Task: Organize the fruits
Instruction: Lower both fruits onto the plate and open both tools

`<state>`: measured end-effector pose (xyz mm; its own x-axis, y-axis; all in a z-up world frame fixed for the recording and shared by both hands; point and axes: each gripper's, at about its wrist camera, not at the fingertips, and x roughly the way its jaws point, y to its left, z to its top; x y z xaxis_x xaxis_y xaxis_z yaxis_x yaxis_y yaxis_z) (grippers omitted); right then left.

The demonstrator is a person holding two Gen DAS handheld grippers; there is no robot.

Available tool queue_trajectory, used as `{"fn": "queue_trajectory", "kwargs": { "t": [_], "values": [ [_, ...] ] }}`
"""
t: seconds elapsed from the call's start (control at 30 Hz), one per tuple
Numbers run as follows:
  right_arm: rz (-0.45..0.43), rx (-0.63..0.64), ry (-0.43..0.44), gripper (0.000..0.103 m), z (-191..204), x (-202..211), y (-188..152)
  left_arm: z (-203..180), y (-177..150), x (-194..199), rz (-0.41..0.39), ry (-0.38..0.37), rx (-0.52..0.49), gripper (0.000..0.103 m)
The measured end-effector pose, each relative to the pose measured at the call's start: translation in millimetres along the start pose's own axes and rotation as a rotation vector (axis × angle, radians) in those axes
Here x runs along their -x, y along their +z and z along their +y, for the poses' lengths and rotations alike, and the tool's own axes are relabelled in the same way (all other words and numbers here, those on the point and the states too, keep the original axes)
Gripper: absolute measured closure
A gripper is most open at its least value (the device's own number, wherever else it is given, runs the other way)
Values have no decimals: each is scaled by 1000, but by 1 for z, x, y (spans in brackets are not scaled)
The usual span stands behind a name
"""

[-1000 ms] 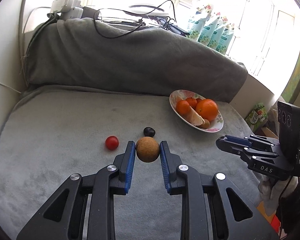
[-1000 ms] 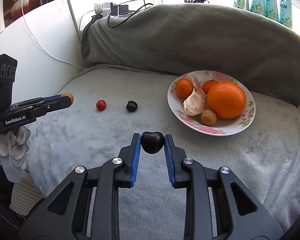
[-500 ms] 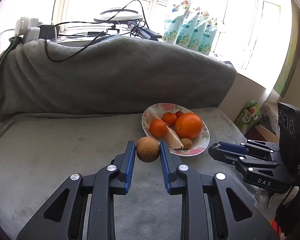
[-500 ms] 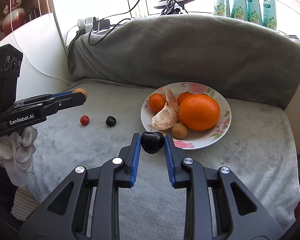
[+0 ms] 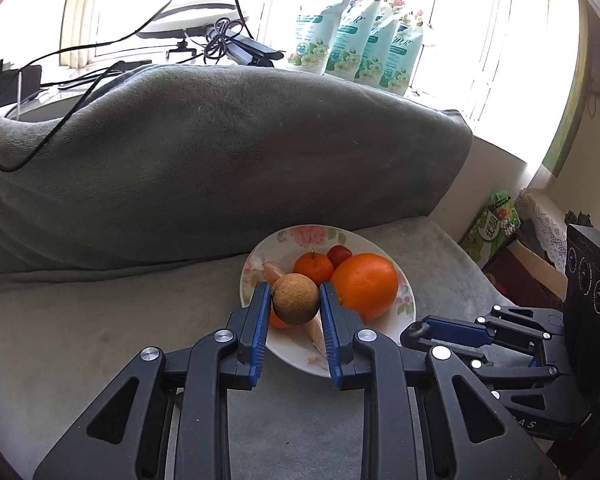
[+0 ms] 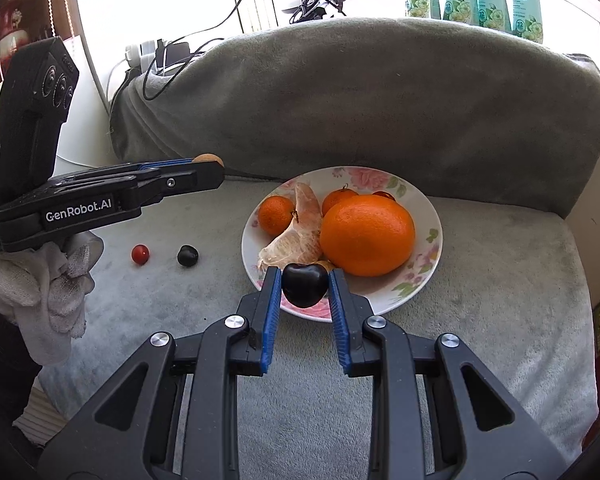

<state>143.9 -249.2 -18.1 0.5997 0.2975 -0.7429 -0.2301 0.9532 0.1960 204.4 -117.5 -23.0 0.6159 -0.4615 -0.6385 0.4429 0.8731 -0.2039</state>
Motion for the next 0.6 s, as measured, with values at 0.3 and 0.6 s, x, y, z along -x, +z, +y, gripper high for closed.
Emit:
{"fn": "queue_trajectory", "kwargs": {
  "t": [0.3, 0.6],
  "values": [
    [23, 0, 6, 78, 0, -16, 1, 2, 12, -38, 57, -26, 3, 80],
    [35, 5, 8, 78, 0, -25, 3, -1, 17, -53, 78, -40, 1, 80]
  ]
}}
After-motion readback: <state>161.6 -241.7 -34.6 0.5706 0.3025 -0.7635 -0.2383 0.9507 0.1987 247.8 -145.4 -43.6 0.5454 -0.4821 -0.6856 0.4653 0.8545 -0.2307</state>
